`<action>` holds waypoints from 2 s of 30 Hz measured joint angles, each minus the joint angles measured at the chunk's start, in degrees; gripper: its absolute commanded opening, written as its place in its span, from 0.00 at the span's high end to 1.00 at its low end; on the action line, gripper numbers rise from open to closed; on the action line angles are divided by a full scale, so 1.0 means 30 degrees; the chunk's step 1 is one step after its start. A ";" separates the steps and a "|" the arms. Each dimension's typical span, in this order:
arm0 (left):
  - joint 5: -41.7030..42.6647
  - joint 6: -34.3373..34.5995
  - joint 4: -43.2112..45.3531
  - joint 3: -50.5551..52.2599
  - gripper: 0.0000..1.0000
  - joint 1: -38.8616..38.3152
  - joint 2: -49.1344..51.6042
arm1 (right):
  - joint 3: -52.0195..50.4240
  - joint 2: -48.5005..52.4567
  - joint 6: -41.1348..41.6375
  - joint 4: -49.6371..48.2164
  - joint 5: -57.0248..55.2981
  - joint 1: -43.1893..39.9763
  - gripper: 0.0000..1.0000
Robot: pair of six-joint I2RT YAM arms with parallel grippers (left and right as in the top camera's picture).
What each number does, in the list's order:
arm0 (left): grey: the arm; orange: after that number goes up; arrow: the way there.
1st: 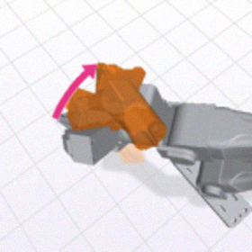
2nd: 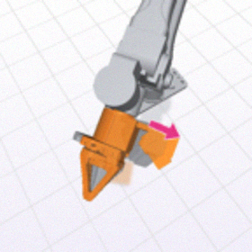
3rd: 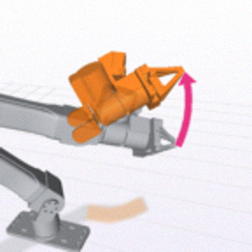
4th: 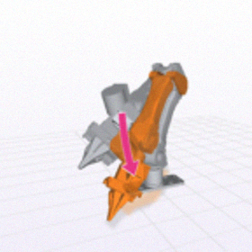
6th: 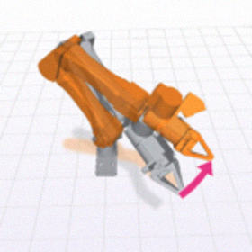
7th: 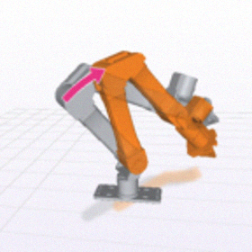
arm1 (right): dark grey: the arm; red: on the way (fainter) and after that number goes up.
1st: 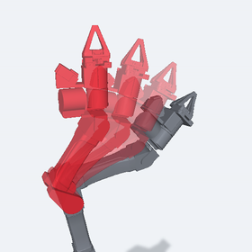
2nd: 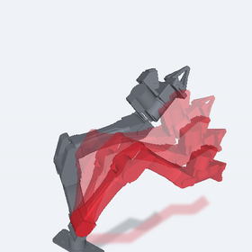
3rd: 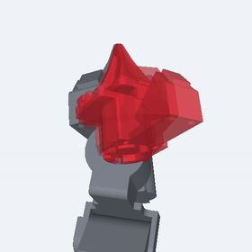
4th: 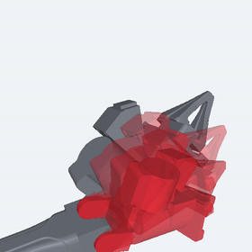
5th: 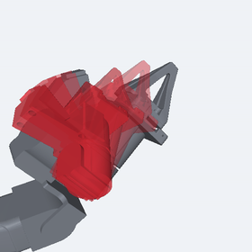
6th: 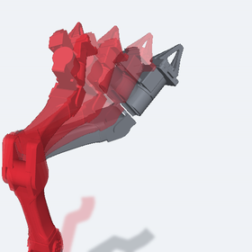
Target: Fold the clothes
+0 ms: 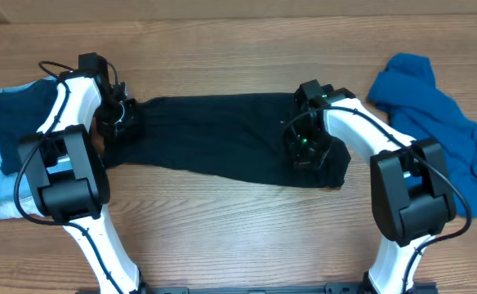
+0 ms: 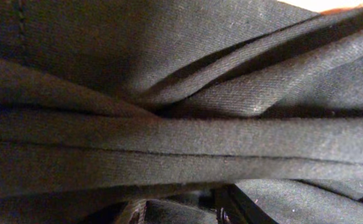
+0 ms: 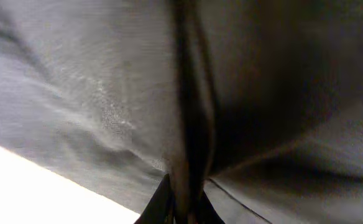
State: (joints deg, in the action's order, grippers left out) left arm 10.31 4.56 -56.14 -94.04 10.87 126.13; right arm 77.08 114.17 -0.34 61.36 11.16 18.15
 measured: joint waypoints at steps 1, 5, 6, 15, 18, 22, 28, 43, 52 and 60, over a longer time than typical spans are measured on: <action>0.0000 0.0000 0.0000 0.0000 0.60 0.0000 0.0000 | 0.0022 -0.0532 0.0335 0.0058 -0.0576 -0.0007 0.96; 0.0000 0.0000 0.0000 0.0000 0.60 0.0000 0.0000 | 0.0423 -0.3439 0.0874 0.0459 -0.1756 -0.0007 0.96; 0.0000 0.0000 0.0000 0.0000 0.60 0.0000 0.0000 | 0.0510 -0.3978 0.0954 0.0780 -0.1872 -0.0007 0.96; 0.0000 0.0000 0.0000 0.0000 0.60 0.0000 0.0000 | 0.0641 -0.4532 0.1559 0.4597 -0.2040 0.0000 0.96; 0.0007 0.0000 0.0000 0.0000 0.59 0.0000 0.0000 | 0.0641 -0.4532 0.1530 0.5734 -0.1843 0.0000 0.95; 0.0007 0.0000 0.0000 0.0000 0.59 0.0000 0.0000 | 0.0641 -0.4532 0.1537 0.6105 -0.1639 0.0000 0.92; 0.0007 0.0000 0.0000 0.0000 0.60 0.0000 0.0000 | 0.0641 -0.4532 0.1523 0.5544 -0.1654 -0.0007 0.91; 0.0015 0.0000 -0.0007 0.0007 0.60 0.0000 0.0000 | 0.0641 -0.4277 0.1035 -0.0816 -0.2208 -0.0007 0.77; 0.0015 -0.0007 -0.0015 0.0000 0.60 0.0000 0.0000 | 0.0641 -0.0554 0.3759 -0.2142 -0.5027 -0.0794 0.78; 0.0109 -0.0022 -0.0029 0.0007 0.54 0.0000 -0.0007 | 0.0641 0.0627 0.6543 -0.2033 -0.6084 -0.3665 0.62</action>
State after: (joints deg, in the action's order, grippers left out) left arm 10.63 4.49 -56.23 -94.02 10.87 126.10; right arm 79.00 116.05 19.29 55.27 -7.09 7.16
